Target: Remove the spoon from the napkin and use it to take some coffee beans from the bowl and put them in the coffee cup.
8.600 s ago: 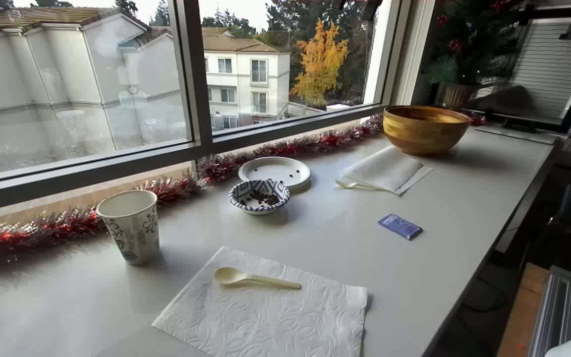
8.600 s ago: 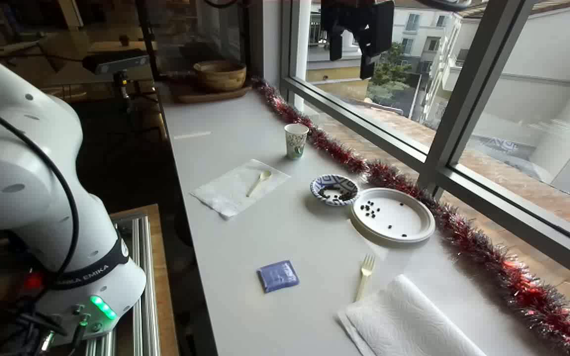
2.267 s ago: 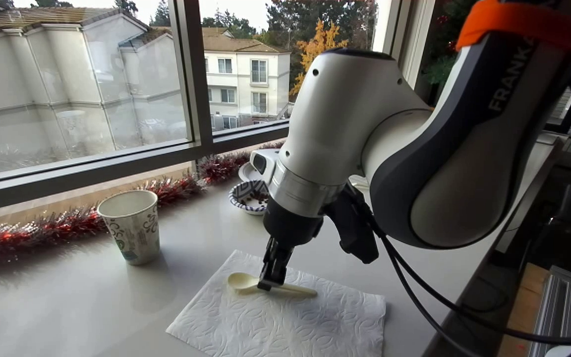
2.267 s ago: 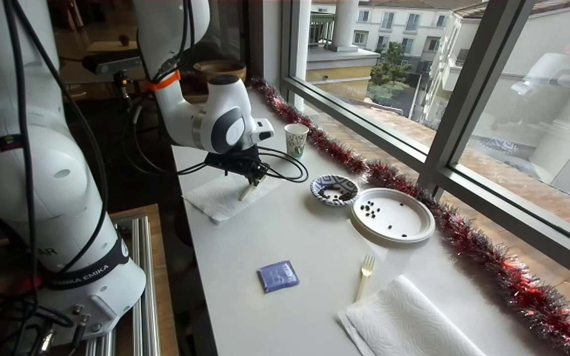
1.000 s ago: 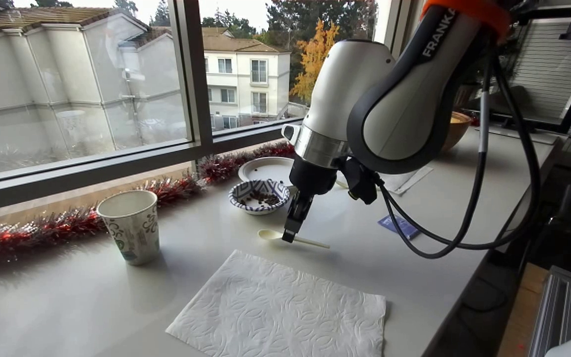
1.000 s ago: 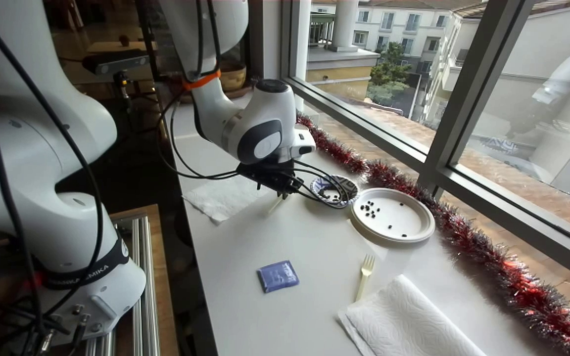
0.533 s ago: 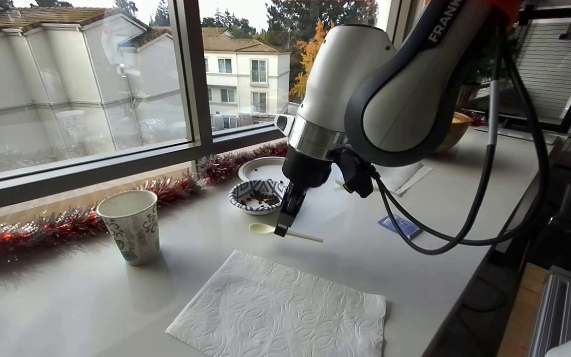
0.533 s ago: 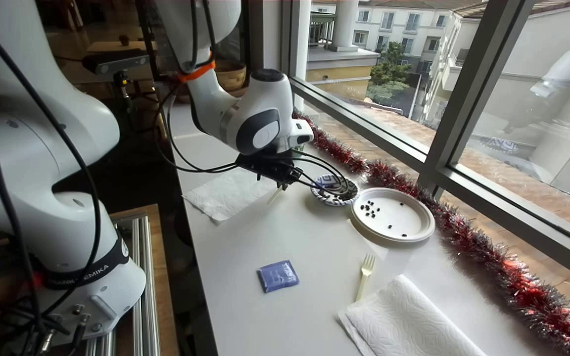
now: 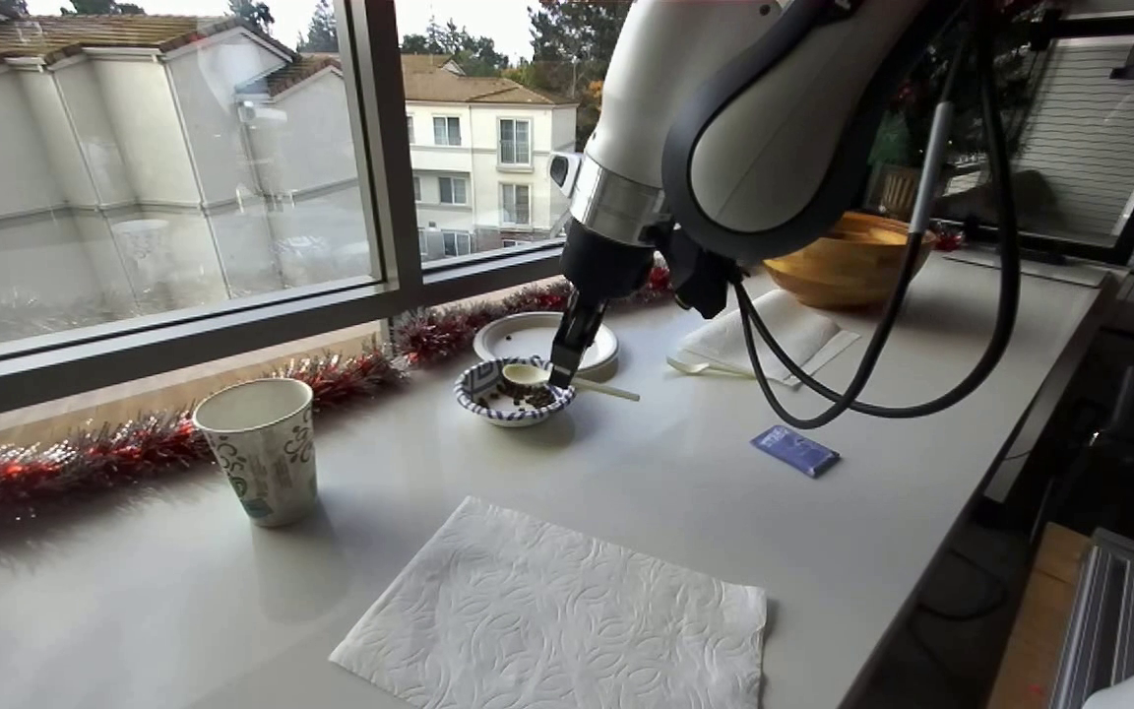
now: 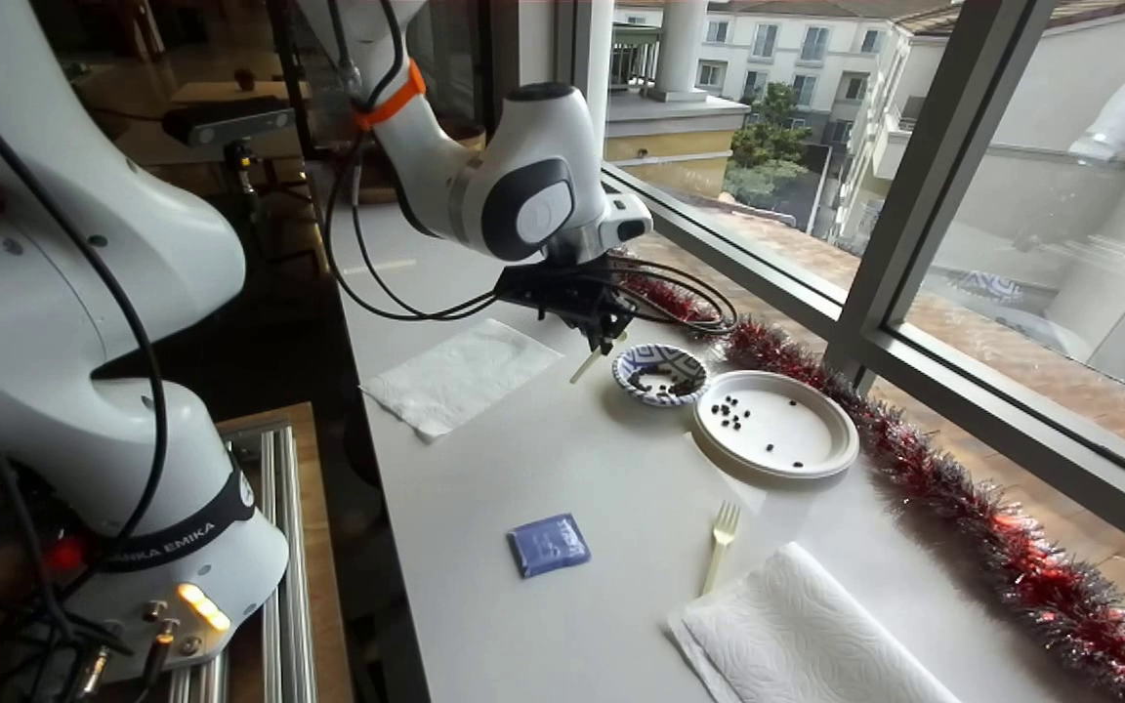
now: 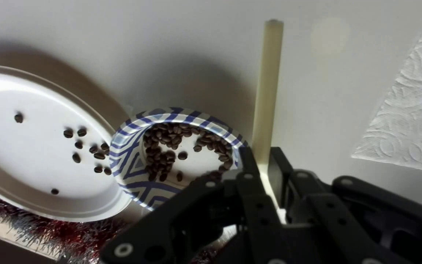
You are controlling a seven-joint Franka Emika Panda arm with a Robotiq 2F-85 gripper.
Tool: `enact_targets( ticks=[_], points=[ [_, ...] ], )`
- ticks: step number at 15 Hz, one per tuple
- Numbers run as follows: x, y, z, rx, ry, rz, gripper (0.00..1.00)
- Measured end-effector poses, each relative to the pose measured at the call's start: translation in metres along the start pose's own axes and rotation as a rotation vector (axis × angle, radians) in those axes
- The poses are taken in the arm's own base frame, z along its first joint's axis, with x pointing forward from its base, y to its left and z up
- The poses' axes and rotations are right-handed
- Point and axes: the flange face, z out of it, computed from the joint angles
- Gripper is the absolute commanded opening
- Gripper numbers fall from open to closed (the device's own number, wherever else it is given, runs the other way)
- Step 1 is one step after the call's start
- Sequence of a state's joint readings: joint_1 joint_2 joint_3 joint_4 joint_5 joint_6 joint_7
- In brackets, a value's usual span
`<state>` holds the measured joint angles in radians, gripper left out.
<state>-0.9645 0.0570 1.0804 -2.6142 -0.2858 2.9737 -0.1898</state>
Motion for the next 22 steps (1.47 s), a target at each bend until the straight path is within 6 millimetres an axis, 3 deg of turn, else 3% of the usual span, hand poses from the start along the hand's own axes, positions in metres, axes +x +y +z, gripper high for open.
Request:
enact_targets(
  ticks=[4, 10, 17, 18, 22],
  points=[
    [0.027, 0.019, -0.028, -0.097, -0.028, -0.021, 0.04],
    [0.047, 0.021, -0.056, -0.235, -0.239, -0.078, 0.04],
    [0.049, 0.013, -0.041, -0.275, -0.343, -0.108, 0.04],
    [0.050, 0.011, -0.037, -0.264, -0.339, -0.095, 0.15],
    [0.055, 0.011, -0.022, -0.195, -0.321, -0.033, 0.15]
  ],
)
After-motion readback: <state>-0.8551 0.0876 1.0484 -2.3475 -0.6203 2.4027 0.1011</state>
